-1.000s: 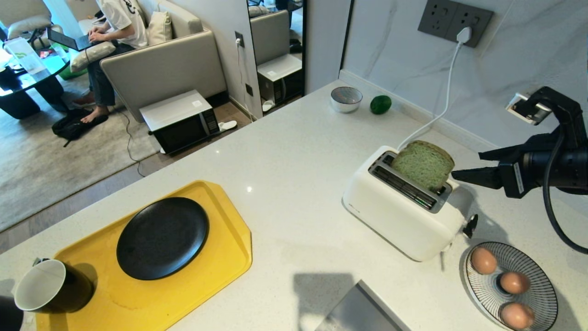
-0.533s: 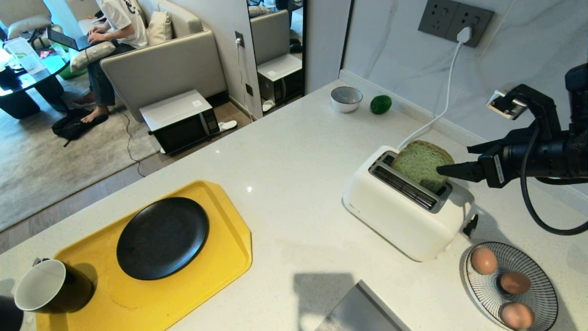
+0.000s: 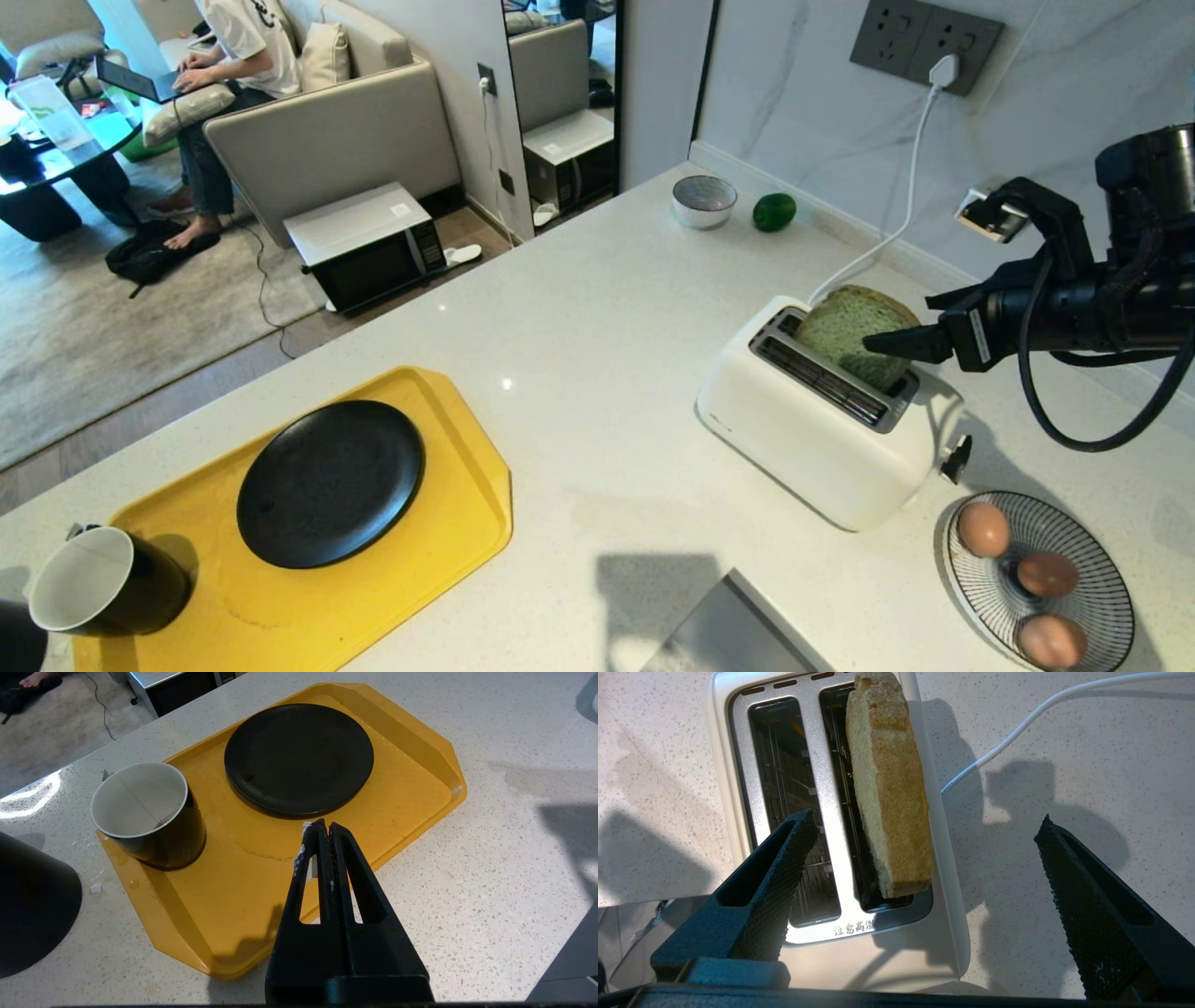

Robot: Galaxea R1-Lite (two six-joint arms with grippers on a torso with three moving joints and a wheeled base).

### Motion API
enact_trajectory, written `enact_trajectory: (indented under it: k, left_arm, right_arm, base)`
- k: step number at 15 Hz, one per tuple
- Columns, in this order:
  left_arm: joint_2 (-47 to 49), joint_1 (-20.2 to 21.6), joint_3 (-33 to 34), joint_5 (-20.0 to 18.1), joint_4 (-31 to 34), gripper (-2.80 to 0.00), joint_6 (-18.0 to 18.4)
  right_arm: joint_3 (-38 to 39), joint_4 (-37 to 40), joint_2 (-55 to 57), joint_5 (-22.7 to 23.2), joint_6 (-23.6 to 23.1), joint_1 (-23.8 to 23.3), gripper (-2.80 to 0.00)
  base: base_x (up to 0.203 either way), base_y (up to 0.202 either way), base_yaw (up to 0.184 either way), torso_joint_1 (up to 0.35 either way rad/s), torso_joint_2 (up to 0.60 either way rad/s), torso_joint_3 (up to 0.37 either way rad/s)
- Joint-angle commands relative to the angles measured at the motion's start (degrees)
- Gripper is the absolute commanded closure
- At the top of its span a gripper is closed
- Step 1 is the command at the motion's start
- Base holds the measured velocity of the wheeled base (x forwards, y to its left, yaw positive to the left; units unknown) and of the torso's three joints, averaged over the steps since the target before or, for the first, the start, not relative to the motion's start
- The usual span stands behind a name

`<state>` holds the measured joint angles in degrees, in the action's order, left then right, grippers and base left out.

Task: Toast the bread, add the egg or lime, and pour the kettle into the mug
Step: Put the baked bread on a plate

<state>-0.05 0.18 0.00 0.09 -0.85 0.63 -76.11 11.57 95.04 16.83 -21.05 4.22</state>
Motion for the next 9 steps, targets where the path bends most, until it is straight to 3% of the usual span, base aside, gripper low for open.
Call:
enact_trajectory:
  k: [1, 2, 3, 9]
  left_arm:
    - [0.05, -0.01, 0.00, 0.00, -0.03, 0.00, -0.02]
    - [0.05, -0.01, 0.00, 0.00, -0.03, 0.00, -0.02]
    - [0.05, -0.01, 0.00, 0.00, -0.03, 0.00, -0.02]
    - [0.05, -0.01, 0.00, 0.00, -0.03, 0.00, -0.02]
  right_arm:
    - [-0.46, 0.12, 1.10, 0.05, -0.04, 0.25, -2.80]
    - [-0.73, 0.12, 1.20, 0.05, -0.04, 0.26, -2.80]
    - [-0.99, 0.12, 1.30, 0.05, 0.03, 0.26, 0.00]
    - [-1.06, 0.12, 1.81, -0.04, -0.09, 2.01, 0.00]
  base:
    - [0.000, 0.000, 0.000, 0.000, 0.00, 0.000]
    - [0.000, 0.000, 0.000, 0.000, 0.00, 0.000]
    - [0.000, 0.000, 0.000, 0.000, 0.00, 0.000]
    - [0.000, 0.000, 0.000, 0.000, 0.00, 0.000]
